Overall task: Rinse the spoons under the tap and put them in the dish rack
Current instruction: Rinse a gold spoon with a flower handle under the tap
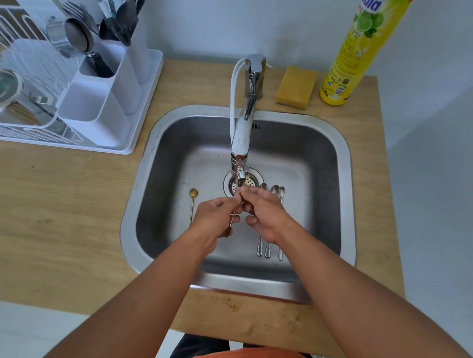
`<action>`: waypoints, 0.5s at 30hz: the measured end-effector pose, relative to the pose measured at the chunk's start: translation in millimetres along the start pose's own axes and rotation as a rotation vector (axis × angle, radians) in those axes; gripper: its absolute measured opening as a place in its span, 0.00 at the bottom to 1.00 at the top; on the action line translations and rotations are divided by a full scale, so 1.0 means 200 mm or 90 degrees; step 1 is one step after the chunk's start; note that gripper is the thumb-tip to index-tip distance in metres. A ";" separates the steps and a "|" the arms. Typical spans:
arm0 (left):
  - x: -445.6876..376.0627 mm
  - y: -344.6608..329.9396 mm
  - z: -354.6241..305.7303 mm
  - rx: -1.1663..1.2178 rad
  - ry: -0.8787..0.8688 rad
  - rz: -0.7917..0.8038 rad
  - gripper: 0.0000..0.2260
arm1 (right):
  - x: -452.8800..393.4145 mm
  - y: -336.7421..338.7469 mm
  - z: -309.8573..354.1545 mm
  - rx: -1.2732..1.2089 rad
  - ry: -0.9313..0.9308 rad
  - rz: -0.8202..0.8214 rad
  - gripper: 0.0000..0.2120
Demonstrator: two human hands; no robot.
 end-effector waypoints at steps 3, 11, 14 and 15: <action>0.02 0.02 0.02 -0.080 -0.043 -0.002 0.08 | -0.01 0.02 0.04 0.033 0.017 -0.029 0.07; 0.06 0.06 0.07 -0.159 -0.106 -0.045 0.10 | 0.00 0.05 0.05 0.157 0.052 -0.107 0.07; 0.04 0.08 0.07 -0.124 -0.085 -0.056 0.10 | 0.04 0.02 -0.04 0.183 0.043 -0.085 0.08; 0.04 0.08 0.07 -0.124 -0.078 -0.054 0.10 | 0.05 0.02 -0.07 0.179 0.038 -0.078 0.08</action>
Point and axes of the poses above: each hand's wrist, its own x-axis away from the middle knuckle, its own y-axis out of the back of the hand, z = x × y, the point moved 9 cm from there along -x, towards the middle knuckle, and after that the axes turned 2 degrees about -z, right-handed, at the moved point
